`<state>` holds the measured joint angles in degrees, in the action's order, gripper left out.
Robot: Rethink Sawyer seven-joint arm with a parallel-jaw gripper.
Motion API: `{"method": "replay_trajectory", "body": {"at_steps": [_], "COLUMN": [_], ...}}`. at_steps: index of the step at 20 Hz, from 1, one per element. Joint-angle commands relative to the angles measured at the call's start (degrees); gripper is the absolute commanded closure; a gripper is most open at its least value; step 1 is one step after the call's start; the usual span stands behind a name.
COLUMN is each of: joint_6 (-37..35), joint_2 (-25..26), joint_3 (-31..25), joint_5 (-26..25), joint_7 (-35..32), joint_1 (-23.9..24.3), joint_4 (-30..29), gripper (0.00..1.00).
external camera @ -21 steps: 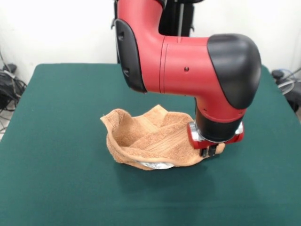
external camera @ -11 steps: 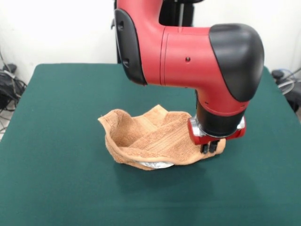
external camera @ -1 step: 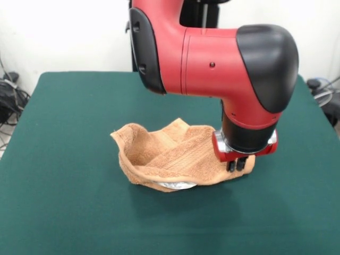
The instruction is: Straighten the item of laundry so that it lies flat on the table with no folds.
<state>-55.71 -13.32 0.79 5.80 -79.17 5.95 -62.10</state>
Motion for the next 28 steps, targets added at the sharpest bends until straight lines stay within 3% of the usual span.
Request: {"method": "replay_trajectory", "body": {"at_steps": [1, 9, 28], "joint_6": [0.90, -8.47, -3.53], "joint_2": [-1.83, -5.40, -4.95], "joint_3": [-2.70, -1.25, -3.19], "joint_5": [-0.08, 0.05, 1.36], "joint_7": [-8.77, -10.26, -10.52], "joint_1": [-0.38, -2.11, -0.74], "joint_4": [-7.27, -2.08, -5.57], "gripper": [1.00, 1.00, 1.00]}}
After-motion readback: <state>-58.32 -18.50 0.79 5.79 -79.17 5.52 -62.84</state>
